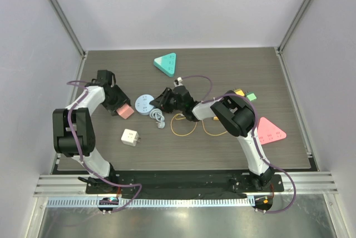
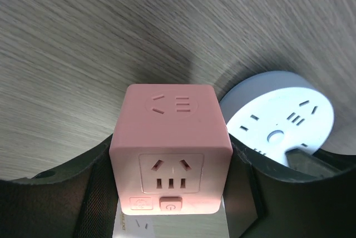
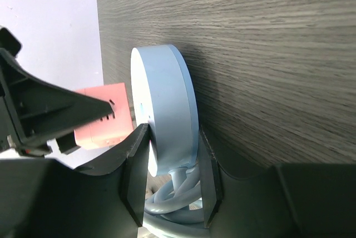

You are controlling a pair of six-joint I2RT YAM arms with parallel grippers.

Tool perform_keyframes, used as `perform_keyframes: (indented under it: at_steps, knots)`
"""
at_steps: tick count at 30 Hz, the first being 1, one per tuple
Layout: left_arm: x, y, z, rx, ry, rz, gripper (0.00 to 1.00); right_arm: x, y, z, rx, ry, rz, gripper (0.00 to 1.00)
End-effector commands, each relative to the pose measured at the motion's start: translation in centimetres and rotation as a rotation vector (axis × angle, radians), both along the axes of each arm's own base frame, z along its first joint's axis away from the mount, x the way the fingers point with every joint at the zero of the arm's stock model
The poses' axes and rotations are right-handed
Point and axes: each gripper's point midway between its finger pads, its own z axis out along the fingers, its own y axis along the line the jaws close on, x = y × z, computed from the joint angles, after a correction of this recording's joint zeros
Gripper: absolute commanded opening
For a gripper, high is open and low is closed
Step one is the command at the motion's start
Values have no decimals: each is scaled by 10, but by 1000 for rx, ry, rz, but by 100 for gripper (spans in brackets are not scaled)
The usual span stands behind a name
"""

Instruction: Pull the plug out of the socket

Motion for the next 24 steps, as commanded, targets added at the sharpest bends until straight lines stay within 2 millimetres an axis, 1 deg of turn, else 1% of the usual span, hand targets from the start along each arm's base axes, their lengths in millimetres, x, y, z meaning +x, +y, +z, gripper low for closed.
perform_keyframes:
  at_steps: [1,2,4,5,6,8,9,10,12,14,15,16,17,19,20,21,23,24]
  knots:
    - [3,-5,-4,-105,5,26,17,-5,-21,-41,-124,47,-29,1]
    - [2,-4,-4,-106,6,28,18,-6,-22,-41,-124,49,-30,1]
    - [4,-3,0,-100,-11,22,33,-5,-24,-41,-123,48,-33,1]
    - [4,-1,3,-87,-19,27,42,-5,-23,-41,-121,47,-30,1]
    - [5,1,9,-76,-35,30,57,-6,-23,-42,-122,48,-30,1]
    - [4,7,13,-40,-43,42,67,-5,-22,-40,-119,45,-29,1]
    - [4,8,15,-32,-47,42,76,-5,-22,-40,-117,47,-28,1]
    - [5,12,21,-17,-62,47,78,-5,-22,-41,-119,49,-28,1]
    - [5,15,26,0,-76,53,87,-4,-22,-40,-118,48,-29,1]
    - [6,20,39,34,-107,56,90,-4,-22,-40,-119,48,-29,1]
    - [7,22,44,49,-122,57,95,-5,-22,-41,-120,49,-29,1]
    - [6,24,49,69,-133,58,95,-4,-22,-40,-120,47,-30,1]
    - [8,26,62,104,-170,41,96,-5,-21,-41,-118,48,-28,1]
    - [8,24,73,130,-201,17,96,-5,-21,-40,-116,46,-27,1]
    - [8,23,83,144,-232,4,97,-5,-21,-40,-116,46,-26,1]
    - [8,15,89,159,-252,-25,97,-5,-21,-40,-115,47,-24,1]
    - [7,8,98,171,-286,-51,97,-5,-20,-39,-111,47,-22,1]
    - [7,6,108,174,-317,-61,97,-4,-19,-38,-107,42,-22,1]
